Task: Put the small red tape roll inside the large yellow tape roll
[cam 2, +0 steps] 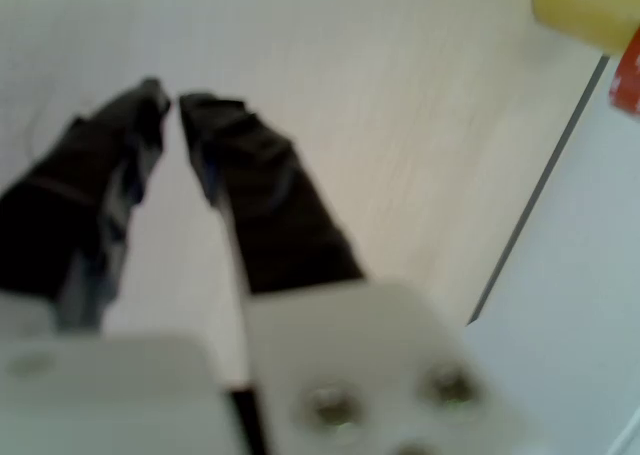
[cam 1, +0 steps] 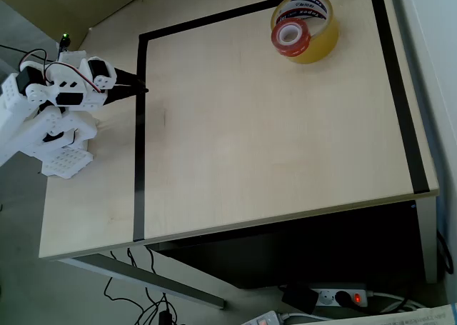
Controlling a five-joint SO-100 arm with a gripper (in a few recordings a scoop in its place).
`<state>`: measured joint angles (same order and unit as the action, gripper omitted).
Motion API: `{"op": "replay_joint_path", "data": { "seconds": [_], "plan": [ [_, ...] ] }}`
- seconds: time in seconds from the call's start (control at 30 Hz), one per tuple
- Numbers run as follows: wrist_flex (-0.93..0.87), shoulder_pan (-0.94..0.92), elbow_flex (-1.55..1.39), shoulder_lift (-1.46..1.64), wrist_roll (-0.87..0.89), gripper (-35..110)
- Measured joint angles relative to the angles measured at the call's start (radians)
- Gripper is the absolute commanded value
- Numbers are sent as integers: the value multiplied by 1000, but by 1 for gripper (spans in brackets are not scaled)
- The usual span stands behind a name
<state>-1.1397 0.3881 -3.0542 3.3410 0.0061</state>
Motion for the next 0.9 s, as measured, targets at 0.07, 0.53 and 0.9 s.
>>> {"op": "replay_joint_path", "data": {
  "seconds": [0.07,0.53,0.9],
  "plan": [
    [-32,-28,20,0,0,0],
    [-80,-161,379,-423,-11,0],
    [-158,-325,1031,-864,-52,0]
  ]
}}
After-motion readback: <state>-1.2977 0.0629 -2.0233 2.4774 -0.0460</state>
